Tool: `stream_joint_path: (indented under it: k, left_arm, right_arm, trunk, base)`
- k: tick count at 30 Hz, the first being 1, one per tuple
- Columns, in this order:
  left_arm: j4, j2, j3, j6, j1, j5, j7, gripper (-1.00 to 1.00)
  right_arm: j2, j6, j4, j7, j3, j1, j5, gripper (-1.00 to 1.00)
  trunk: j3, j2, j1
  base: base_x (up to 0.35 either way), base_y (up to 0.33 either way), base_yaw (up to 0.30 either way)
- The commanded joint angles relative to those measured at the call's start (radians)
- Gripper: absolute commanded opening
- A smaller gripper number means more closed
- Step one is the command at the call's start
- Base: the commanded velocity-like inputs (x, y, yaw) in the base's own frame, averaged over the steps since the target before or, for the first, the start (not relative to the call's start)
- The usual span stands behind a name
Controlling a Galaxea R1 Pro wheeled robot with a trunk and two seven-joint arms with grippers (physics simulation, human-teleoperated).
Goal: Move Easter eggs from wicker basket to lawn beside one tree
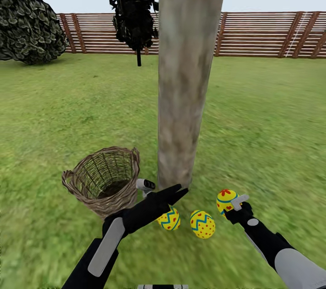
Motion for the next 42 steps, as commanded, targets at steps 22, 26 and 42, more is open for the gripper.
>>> stream_joint_path:
  k: [22,26,42]
  left_arm:
    - [0.0,-0.001,0.0,0.008,0.0,0.005,0.001,1.0]
    - [0.0,-0.002,0.0,0.008,0.0,0.008,0.001,1.0]
    - [-0.001,-0.005,-0.002,0.006,0.005,0.006,0.001,1.0]
  right_arm:
    - [-0.002,-0.005,0.006,0.0,0.002,0.0,0.008,-1.0]
    - [-0.002,-0.006,0.01,0.0,0.002,0.0,0.008,-1.0]
    - [-0.001,0.028,0.017,-0.077,-0.002,-0.006,-0.004,-1.0]
  trunk:
    - [-0.067,-0.004,0.007]
    - [-0.067,-0.004,0.007]
    - [-0.113,-0.007,0.013]
  base:
    - [0.025,0.0,0.003]
    - [0.33,0.0,0.0]
    - [0.034,0.0,0.0]
